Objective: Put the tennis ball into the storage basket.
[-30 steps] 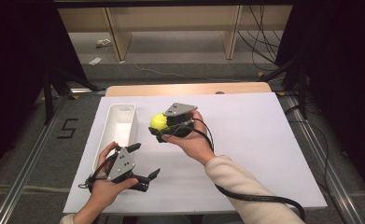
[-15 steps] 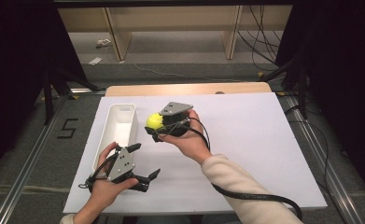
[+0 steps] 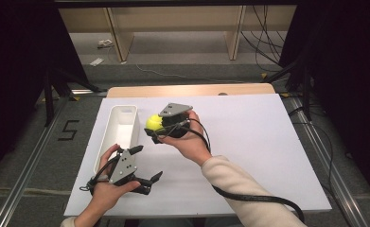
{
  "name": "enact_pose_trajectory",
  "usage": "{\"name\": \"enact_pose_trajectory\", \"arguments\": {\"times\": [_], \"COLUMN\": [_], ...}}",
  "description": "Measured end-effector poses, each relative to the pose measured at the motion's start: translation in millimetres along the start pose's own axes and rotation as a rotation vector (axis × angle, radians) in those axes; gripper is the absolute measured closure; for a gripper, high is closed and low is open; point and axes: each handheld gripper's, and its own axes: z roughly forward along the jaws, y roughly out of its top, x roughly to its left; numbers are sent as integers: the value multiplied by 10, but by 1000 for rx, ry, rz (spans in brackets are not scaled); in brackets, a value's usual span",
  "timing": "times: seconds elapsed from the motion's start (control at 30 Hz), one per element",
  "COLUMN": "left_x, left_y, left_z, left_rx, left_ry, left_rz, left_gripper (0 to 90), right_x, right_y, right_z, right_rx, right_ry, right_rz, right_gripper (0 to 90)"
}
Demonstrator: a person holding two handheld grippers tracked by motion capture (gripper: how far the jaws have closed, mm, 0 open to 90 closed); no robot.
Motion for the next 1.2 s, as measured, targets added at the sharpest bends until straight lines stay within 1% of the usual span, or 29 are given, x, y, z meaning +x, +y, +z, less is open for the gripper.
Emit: {"name": "enact_pose_trajectory", "arguments": {"times": [0.5,0.73,1.2], "left_x": [-9,-12,-11], "left_y": [0,1,5], "left_z": [4,7,4], "left_rx": [4,4,2], "left_ry": [-3,-3,-5], "left_rz": [3,5,7], "left_gripper": [0,0,0], "right_x": [20,16,44], "right_y": [24,39,85], "right_z": [44,55,98], "right_rx": [1,-1,0], "right_ry": [3,1,11], "right_rz": [-5,1,0], "right_gripper": [269,270,270]}}
